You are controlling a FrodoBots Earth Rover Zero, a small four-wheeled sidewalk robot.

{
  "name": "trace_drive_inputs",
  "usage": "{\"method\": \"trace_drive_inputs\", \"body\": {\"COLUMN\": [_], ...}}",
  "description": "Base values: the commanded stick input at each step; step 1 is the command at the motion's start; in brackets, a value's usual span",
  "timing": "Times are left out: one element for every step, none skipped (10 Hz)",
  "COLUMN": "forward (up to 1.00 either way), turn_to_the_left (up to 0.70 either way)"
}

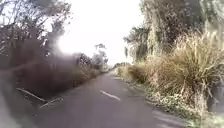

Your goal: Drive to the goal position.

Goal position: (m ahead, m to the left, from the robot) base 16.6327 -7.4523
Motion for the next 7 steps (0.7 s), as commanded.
{"method": "trace_drive_inputs", "body": {"forward": [0.5, 0.5, 0.5, 0.5, 0.5, 0.5, 0.5], "turn_to_the_left": [0.0, 0.0, 0.0, 0.0, 0.0, 0.0, 0.0]}}
